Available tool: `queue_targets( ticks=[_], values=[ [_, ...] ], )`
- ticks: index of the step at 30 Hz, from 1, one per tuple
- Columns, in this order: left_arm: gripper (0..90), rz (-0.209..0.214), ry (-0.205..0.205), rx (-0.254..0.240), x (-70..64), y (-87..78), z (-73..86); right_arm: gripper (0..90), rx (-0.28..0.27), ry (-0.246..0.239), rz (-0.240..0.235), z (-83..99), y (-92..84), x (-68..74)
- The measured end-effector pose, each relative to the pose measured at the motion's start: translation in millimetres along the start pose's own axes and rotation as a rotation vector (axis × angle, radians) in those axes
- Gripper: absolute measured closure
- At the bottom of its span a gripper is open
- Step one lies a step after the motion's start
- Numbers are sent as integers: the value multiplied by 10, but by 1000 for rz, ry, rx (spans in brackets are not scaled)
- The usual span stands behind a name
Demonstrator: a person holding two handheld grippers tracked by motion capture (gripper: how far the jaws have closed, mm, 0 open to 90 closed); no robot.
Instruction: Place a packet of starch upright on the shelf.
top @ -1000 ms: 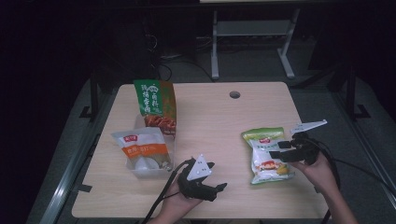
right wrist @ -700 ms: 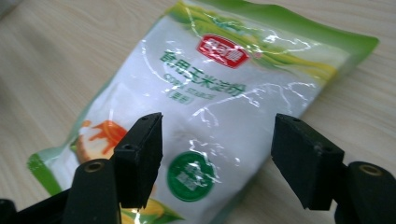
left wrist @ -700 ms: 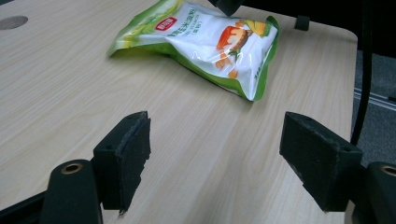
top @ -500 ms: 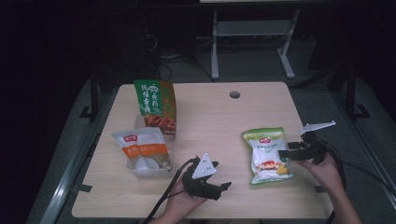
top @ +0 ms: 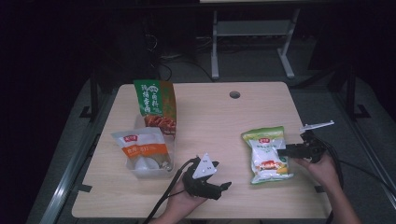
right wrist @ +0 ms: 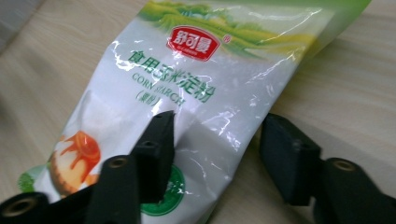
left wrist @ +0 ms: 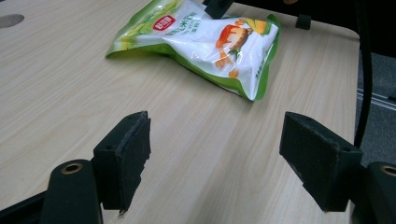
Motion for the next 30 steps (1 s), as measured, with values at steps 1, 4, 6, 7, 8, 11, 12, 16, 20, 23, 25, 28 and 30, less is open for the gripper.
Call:
queue_targets(
  ticks=[1, 4, 6, 7, 8, 11, 12, 16, 20, 23, 25, 28, 30],
  values=[
    [244, 1, -1, -1, 0, 4, -1, 509, 0, 8, -14, 8, 3, 10],
    [244, 1, 2, 6, 5, 16, 6, 624, -6, 34, -45, 16, 14, 37],
    [244, 0, 0, 7, 7, 20, 7, 676, -3, 27, -47, 19, 18, 44],
    [244, 1, -5, 6, 7, 26, 7, 713, 0, 15, -34, 20, 25, 52],
    [244, 1, -7, 5, 10, 29, 7, 765, 1, 19, -16, 16, 29, 59],
    [244, -1, -7, 6, 18, 26, 6, 827, -3, 19, -10, 21, 22, 74],
    [244, -1, -9, 6, 20, 24, 7, 831, -1, 18, -5, 26, 19, 80],
    [244, -6, -7, 5, 38, 14, 11, 831, 4, 23, -14, 54, 0, 106],
    [245, -9, -12, 8, 56, 18, 26, 606, 5, 48, -13, 42, 22, 45],
    [245, -10, -12, 7, 68, 18, 26, 601, 1, 66, -37, 14, 59, 14],
    [245, -10, -15, 6, 71, 20, 24, 621, -1, 78, -44, 6, 68, 15],
    [245, -6, -20, 10, 81, 33, 26, 765, -7, 74, -78, 3, 82, 40],
    [245, -2, -25, 13, 80, 47, 28, 801, -4, 63, -74, 6, 77, 58]
  ],
)
Point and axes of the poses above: each handheld gripper's, and its own axes: y roughly forward along the jaws, z roughly out of its underside, x roughly to its left, the point moved 8 cm from there along y, roughly forward along the jaws, and after that the axes turned 9 degrees about -y, right-handed, at the moved point
